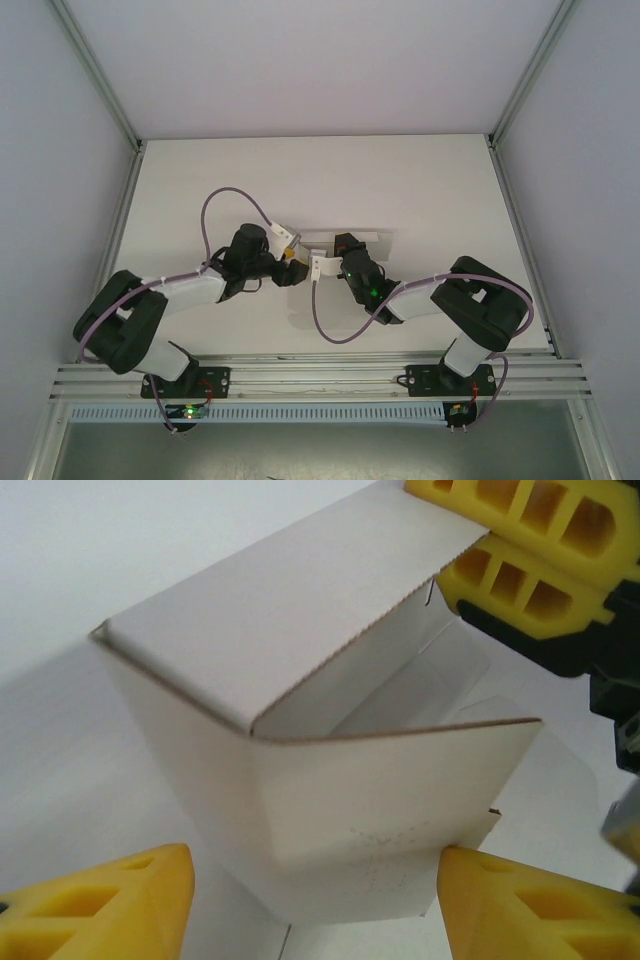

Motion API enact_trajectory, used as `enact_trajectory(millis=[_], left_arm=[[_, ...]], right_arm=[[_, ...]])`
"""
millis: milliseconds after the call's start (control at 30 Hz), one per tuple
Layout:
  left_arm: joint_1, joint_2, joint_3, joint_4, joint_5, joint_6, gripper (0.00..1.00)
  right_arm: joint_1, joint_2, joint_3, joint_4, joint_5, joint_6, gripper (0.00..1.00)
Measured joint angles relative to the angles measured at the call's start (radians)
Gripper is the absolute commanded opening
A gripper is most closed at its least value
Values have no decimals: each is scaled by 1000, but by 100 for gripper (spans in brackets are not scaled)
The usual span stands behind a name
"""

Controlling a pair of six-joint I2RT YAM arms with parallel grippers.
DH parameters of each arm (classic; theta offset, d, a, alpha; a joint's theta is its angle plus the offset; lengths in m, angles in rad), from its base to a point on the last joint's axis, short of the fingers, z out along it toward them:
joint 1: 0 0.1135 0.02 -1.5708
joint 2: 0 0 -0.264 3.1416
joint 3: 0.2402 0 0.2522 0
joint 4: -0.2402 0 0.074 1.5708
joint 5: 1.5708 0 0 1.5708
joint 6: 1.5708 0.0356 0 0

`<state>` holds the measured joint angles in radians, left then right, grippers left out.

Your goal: Assemble paper box

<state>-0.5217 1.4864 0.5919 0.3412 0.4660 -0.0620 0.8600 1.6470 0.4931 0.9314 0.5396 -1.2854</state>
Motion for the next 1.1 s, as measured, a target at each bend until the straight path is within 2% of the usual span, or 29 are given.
enact_trajectory(millis=[133,267,500,767,1100], left_arm=[[6,55,37,0,31,-9,58],[5,58,43,-12,7,-22,52],[-16,56,42,-43,-124,-53,53],[-23,27,-31,-5,-165,-66,49],[-42,28,-45,61,-217,-23,55]], right_arm=[[0,-3,2,-14,0,10,0],[0,-11,2,-27,2,21,0],[9,-39,2,-54,-5,46,0],[40,-50,2,-98,-3,79,0],[39,-55,55,-214,-5,146,0]])
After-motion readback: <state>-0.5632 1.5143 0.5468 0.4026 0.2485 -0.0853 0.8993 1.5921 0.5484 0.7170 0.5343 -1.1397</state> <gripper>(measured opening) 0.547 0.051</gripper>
